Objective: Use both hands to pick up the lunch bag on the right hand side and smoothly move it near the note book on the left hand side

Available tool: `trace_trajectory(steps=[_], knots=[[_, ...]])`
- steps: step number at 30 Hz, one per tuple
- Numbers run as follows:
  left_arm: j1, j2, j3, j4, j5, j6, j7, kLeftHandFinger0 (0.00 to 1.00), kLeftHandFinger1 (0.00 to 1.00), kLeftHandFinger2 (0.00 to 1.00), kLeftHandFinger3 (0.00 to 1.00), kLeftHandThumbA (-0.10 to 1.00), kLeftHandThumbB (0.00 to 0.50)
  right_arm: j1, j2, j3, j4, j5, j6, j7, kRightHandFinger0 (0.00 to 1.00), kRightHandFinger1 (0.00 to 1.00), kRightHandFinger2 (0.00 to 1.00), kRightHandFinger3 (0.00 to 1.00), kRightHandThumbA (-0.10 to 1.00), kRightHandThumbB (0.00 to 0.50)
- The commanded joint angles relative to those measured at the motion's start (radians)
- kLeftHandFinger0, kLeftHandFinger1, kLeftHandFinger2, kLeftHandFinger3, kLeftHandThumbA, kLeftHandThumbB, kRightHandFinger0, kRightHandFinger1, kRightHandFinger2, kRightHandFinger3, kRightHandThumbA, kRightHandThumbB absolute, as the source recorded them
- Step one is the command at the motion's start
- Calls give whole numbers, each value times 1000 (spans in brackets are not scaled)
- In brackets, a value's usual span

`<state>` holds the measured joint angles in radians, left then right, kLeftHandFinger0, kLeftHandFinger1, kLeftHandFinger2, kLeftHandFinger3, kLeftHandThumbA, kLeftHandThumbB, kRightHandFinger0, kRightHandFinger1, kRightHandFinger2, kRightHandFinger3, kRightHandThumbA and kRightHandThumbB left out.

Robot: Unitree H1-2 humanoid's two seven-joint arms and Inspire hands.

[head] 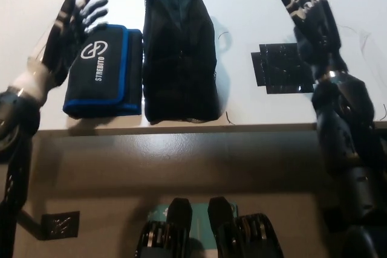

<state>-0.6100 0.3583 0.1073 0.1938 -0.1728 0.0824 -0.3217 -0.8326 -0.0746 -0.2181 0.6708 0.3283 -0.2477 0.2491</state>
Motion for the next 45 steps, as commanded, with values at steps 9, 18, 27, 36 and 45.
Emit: trace_trajectory(steps=[9,18,27,36,45], knots=[[378,32,125,-394,-27,-124,33,1000,1000,1000,1000,1000,429,470,-117,51,-678,-99,53,28,1000,1000,1000,1000,1000,346],[519,-26,103,-349,57,-336,51,1000,1000,1000,1000,1000,326,643,-105,90,-781,-77,35,53,1000,1000,1000,1000,1000,308],[546,-29,84,-207,130,-433,72,1000,1000,1000,1000,1000,315,672,-113,109,-697,-104,12,37,1000,1000,1000,1000,1000,263],[556,-24,81,-102,186,-493,109,1000,1000,1000,1000,1000,321,657,-122,122,-581,-150,-77,30,1000,1000,1000,1000,1000,246],[594,-13,86,-96,152,-494,91,1000,1000,1000,1000,1000,310,686,-122,138,-547,-180,-126,27,1000,1000,1000,1000,1000,248]])
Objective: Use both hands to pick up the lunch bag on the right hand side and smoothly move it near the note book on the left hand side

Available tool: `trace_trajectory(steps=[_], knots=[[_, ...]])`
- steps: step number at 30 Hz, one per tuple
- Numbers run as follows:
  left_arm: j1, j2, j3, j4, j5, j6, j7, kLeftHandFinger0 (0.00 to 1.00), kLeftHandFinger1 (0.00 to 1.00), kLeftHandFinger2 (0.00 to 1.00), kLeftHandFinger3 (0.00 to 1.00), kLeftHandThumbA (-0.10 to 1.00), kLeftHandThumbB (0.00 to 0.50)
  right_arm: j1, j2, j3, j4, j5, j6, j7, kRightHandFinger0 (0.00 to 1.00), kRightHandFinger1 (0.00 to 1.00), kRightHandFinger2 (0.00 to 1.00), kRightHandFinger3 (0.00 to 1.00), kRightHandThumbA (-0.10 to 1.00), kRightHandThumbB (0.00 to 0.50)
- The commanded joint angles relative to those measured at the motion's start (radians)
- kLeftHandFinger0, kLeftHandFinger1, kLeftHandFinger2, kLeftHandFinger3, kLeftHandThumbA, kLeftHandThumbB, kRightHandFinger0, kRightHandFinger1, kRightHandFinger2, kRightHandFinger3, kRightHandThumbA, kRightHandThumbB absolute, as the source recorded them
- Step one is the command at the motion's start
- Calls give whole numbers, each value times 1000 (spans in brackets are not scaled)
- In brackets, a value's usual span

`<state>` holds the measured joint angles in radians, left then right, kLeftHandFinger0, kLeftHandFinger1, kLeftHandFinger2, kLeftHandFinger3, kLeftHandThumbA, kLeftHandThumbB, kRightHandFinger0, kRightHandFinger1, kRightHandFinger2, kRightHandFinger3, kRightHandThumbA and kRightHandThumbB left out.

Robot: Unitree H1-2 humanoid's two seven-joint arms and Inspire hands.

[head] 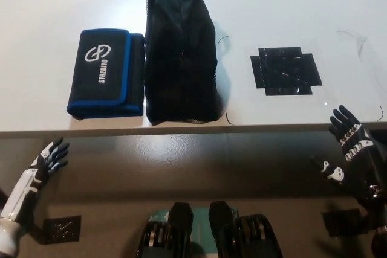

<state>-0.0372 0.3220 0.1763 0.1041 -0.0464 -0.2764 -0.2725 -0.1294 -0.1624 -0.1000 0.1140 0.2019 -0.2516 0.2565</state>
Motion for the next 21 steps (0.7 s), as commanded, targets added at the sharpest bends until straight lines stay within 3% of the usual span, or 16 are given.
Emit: trace_trajectory(steps=[1,4,11,21], knots=[[23,26,17,3,30,-146,43,1000,1000,1000,1000,1000,306,-24,-35,23,27,-53,-131,21,1000,1000,1000,1000,1000,252],[11,34,15,37,40,-170,48,1000,1000,1000,1000,1000,287,-40,-31,25,56,-49,-137,15,1000,1000,1000,1000,1000,257],[17,46,13,53,24,-139,41,1000,1000,1000,1000,1000,300,-33,-25,27,78,-38,-144,7,1000,1000,1000,1000,1000,244],[50,48,13,41,0,-132,31,1000,1000,1000,1000,1000,251,-14,-23,33,73,-24,-140,13,1000,1000,1000,1000,1000,238]])
